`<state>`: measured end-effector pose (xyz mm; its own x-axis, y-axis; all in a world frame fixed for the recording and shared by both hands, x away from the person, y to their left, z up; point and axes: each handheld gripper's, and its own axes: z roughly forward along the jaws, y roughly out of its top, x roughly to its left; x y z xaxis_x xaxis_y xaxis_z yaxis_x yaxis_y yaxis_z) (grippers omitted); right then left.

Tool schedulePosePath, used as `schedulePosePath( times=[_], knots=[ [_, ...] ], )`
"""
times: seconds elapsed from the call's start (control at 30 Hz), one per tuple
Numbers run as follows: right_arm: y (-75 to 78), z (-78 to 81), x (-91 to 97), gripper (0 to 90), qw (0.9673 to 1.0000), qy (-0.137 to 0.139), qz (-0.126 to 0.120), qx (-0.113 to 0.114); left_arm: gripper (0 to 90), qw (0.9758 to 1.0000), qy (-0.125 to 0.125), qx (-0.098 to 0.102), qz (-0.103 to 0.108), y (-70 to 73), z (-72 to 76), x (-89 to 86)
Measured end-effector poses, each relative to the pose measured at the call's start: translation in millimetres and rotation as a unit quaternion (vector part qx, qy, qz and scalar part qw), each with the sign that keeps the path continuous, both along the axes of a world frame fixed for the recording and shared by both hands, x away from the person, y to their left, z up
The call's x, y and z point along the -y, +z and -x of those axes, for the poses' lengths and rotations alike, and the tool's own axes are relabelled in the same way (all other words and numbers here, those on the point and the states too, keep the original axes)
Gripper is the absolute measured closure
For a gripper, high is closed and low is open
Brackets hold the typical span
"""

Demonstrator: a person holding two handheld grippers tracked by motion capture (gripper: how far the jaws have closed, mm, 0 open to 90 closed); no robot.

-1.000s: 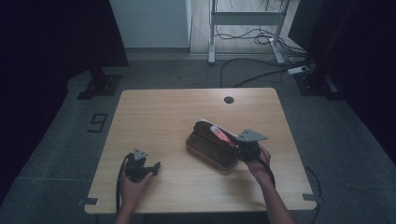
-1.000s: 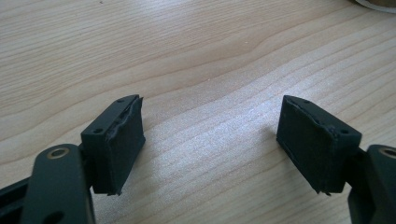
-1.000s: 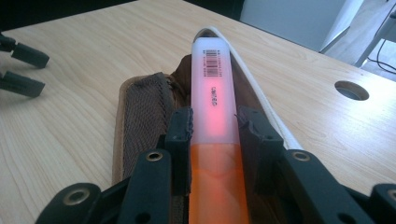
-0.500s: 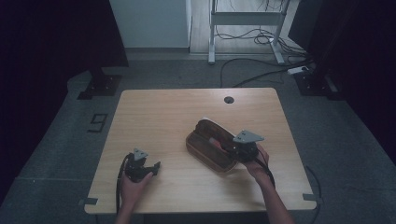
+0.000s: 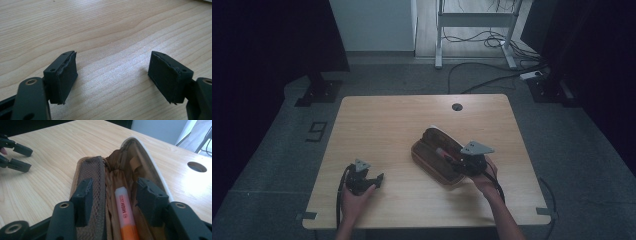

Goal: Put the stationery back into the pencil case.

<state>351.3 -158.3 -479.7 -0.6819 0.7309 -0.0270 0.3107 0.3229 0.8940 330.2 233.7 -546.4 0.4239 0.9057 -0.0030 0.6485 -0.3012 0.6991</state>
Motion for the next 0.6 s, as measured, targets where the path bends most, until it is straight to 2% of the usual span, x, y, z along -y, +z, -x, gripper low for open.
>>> schedulePosePath(
  times=[0.2, 0.6],
  knots=[
    [-5.7, 1.5, -0.8, 41.8, 0.9997, -0.002, -0.009, -0.021, 23.0, 1.0000, 0.000, 0.000, 0.000, 0.0, 0.0, 0.0],
    [-7.5, 11.7, 10.7, 41.7, 0.9994, -0.007, -0.020, -0.027, 23.0, 1.0000, 0.000, 0.000, 0.000, 0.0, 0.0, 0.1]
  ],
)
